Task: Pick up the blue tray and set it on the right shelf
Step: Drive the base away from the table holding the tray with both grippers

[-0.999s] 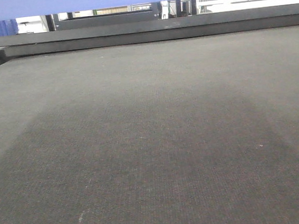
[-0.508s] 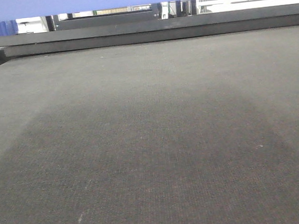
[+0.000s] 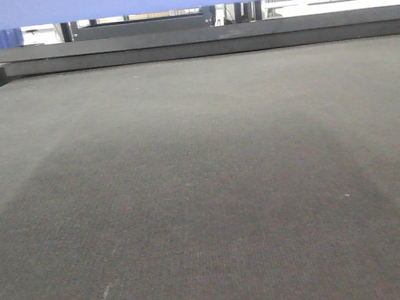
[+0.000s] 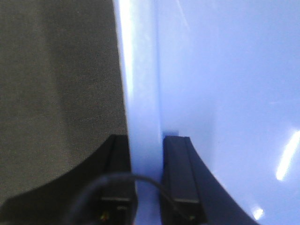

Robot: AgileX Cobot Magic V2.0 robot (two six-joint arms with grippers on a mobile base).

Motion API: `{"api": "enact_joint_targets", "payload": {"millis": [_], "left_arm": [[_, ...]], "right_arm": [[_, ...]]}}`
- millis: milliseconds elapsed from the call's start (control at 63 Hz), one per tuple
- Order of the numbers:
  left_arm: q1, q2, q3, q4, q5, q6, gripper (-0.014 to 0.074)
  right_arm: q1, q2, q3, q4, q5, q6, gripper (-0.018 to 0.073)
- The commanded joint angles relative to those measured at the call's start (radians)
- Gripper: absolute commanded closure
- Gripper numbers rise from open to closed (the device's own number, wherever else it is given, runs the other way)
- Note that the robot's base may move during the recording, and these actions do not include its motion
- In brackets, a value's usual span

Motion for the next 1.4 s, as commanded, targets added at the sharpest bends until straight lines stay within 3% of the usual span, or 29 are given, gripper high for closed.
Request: {"api": "enact_joint_targets", "payload": {"millis": [0,428,872,1380], "left_arm": [[-0.009,-0.029,-0.033,0.037,0.101,0.032,0.0645],[-0.009,-0.029,-0.033,0.035,0.1,0.032,0.0645],[-0.009,-0.029,-0.033,-0.056,0.1,0.032,0.0645],[-0.009,-0.029,-0.033,-0.058,0.1,0.032,0.0645]], "right_arm": [[0.002,-0.023,-0.033,-0.062,-0.012,-0.043,0.0503],[0.002,-0.023,-0.033,-0.062,-0.012,-0.043,0.0503],[0.002,-0.023,-0.033,-0.062,-0.012,-0.043,0.0503],[0.002,-0.023,-0.033,-0.062,-0.009,-0.043,0.0503]]}}
